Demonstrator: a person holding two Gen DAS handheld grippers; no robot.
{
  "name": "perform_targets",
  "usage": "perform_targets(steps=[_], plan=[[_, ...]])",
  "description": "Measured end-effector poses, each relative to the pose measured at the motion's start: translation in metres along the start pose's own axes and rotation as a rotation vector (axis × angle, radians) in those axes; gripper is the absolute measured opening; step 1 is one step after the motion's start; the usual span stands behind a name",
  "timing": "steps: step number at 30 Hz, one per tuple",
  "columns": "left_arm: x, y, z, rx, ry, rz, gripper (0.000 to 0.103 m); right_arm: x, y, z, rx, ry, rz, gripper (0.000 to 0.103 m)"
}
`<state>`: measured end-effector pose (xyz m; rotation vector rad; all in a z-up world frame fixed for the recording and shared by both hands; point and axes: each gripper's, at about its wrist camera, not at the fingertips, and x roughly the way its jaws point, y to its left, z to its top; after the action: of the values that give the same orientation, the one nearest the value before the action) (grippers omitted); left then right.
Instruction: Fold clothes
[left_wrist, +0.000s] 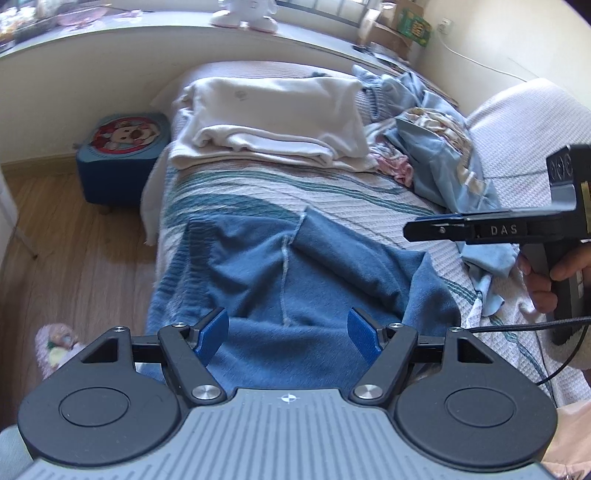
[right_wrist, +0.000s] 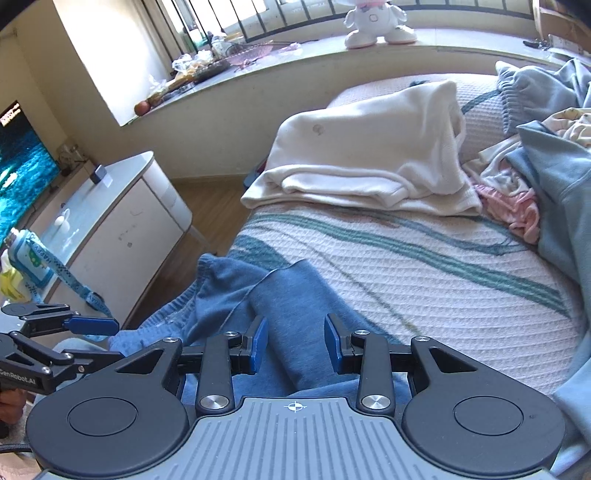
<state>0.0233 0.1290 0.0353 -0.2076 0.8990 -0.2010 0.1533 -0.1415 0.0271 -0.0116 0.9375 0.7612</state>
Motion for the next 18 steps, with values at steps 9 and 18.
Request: perform_targets(steps=[9,18], plan=[[0.051,-0.013,0.027,0.077,0.012,-0.061,0.04,0.035,0.022,0.015,-0.087,0.054,0.074,0.034],[0.097,-0.012,0.054,0.118,0.021,-0.064,0.043,0.062,0.002,0.025,-0.092,0.07,-0.037,0.034]])
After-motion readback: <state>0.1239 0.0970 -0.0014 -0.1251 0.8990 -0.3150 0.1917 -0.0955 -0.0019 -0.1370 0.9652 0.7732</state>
